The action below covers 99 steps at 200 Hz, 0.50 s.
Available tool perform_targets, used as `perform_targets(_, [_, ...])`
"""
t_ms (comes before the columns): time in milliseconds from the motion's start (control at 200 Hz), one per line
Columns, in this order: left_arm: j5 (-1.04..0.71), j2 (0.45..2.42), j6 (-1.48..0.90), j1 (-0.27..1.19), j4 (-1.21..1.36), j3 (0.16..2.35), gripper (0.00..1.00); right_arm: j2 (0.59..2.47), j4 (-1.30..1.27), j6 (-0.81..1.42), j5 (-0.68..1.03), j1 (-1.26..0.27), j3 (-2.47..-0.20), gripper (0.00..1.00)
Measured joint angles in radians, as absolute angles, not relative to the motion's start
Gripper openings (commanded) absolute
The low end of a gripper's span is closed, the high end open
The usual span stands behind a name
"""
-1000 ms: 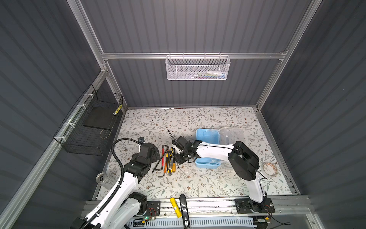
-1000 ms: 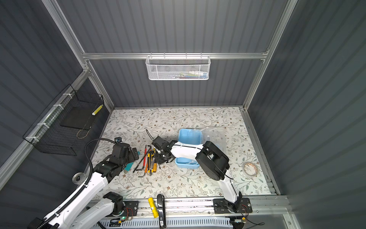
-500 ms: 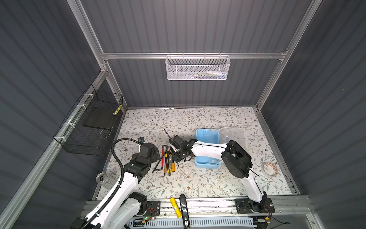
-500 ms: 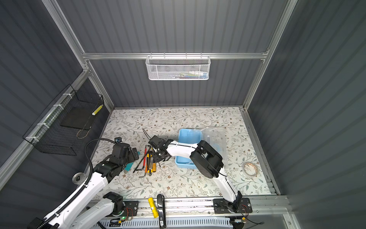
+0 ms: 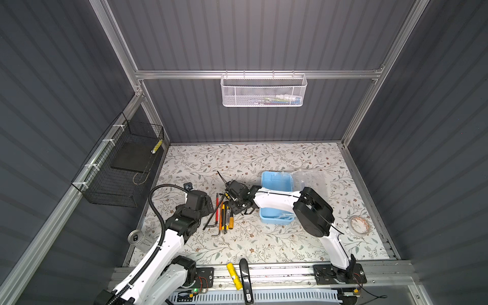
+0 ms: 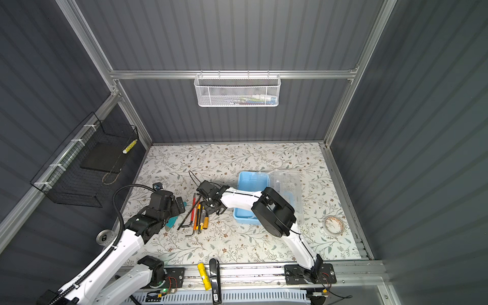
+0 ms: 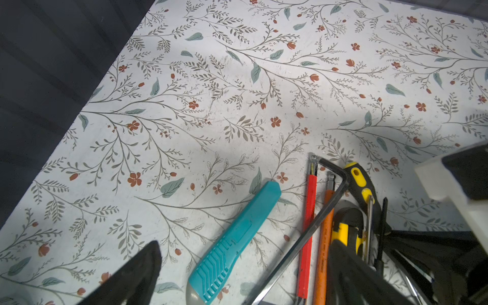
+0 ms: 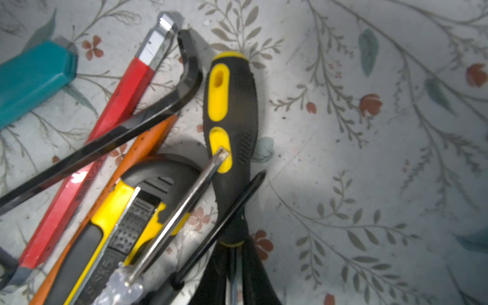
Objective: Pack the tool kit
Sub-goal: 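Close the right gripper on the yellow-black screwdriver handle, then lift the yellow-black screwdriver and carry it over the blue box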
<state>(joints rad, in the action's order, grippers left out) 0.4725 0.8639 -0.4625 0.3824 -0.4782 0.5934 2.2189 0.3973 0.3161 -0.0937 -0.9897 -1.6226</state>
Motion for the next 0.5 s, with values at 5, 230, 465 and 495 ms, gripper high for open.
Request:
perform_targets(5, [0.472, 0.864, -0.463, 0.382, -0.478, 0.593, 0.99, 2.219, 0.397, 0.314, -0.094, -0.99, -1.622, 0.11])
perform_targets(230, [0.472, 0.864, -0.463, 0.382, -0.478, 0.593, 0.99, 2.167, 0.398, 0.334, -0.105, -0.982, -1.56, 0.02])
perform_targets(465, [0.472, 0.864, -0.463, 0.382, -0.478, 0.593, 1.0, 2.022, 0.41, 0.361, -0.123, -0.943, -1.484, 0.0])
perform_targets(495, [0.472, 0.864, -0.463, 0.382, -0.478, 0.593, 0.99, 2.003, 0.41, 0.363, -0.125, -0.937, -1.478, 0.0])
